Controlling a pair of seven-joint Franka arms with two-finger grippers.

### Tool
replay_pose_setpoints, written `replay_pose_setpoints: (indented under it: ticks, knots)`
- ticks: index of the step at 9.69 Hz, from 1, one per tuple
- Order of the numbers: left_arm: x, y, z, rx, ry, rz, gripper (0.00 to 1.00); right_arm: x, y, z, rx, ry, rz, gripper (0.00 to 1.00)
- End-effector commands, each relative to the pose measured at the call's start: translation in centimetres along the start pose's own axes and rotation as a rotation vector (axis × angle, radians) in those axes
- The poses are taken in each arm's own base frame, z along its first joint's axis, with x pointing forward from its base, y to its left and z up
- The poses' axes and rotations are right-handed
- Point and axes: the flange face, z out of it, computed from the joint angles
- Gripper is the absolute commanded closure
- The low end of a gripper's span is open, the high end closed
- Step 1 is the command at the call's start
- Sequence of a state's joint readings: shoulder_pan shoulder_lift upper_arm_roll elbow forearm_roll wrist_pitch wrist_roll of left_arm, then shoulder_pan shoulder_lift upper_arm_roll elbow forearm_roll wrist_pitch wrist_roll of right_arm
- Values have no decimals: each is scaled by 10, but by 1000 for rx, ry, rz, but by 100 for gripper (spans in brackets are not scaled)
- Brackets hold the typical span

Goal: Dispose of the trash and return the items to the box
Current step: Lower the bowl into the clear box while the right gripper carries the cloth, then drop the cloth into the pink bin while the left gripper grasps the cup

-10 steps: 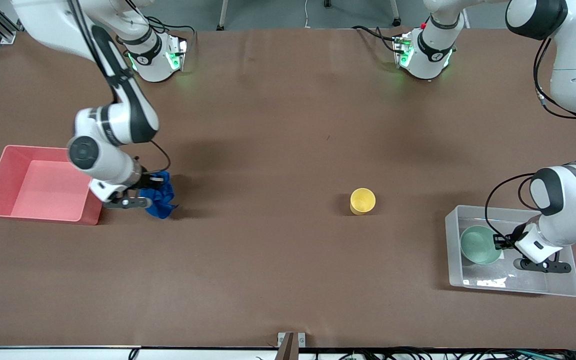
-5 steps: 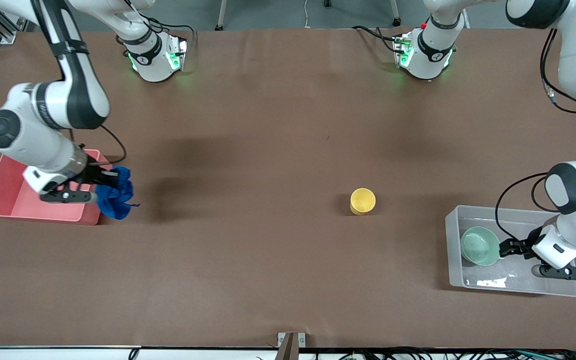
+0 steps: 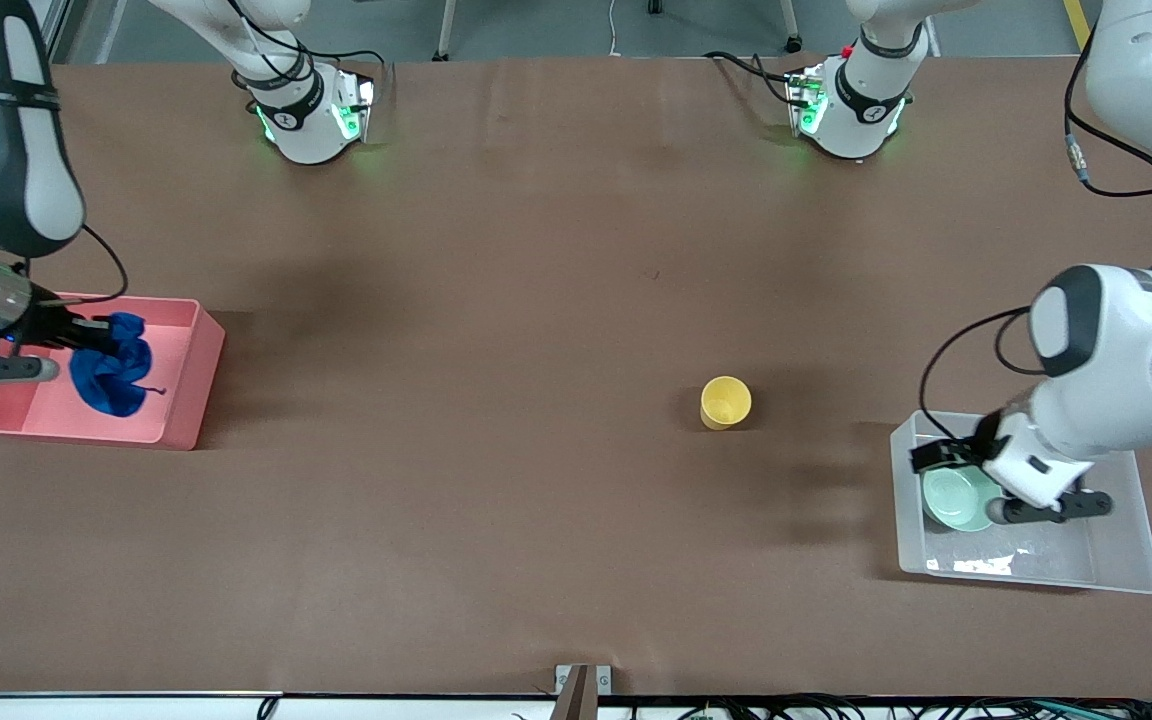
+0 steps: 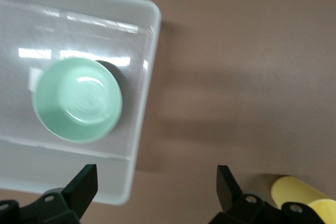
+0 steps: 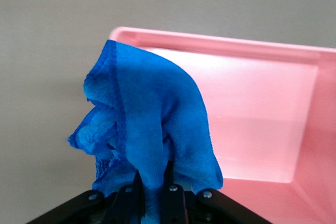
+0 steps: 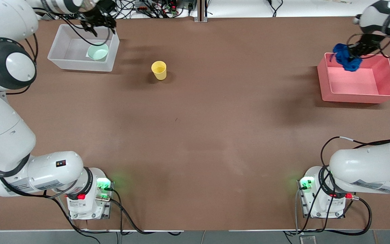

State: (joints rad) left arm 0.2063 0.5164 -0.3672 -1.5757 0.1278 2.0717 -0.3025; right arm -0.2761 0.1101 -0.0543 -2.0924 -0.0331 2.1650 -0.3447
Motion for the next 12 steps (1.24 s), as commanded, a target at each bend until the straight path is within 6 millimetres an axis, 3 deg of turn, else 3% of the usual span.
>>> replay_pose_setpoints:
  ticks: [1, 5, 7, 9, 10, 11, 12]
  knots:
    - [-33, 37, 25, 42, -46, -63, 0, -7, 33, 25, -37, 8, -12, 99]
    - [-78, 128, 54, 72, -88, -140, 0, -11, 56, 65, -27, -13, 22, 99]
    - [-101, 143, 81, 98, -123, -167, 0, -17, 59, 84, -17, -30, 32, 98]
    - [-119, 146, 104, 116, -130, -169, 4, -20, 55, 98, -15, -30, 28, 91]
    - [-128, 149, 116, 107, -125, -184, 8, -20, 55, 101, -13, -36, 28, 71]
    - [-136, 155, 125, 96, -113, -202, 12, -18, 52, 100, -14, -36, 31, 40]
    - [-139, 160, 136, 80, -105, -229, 15, -15, 51, 97, -15, -31, 32, 14]
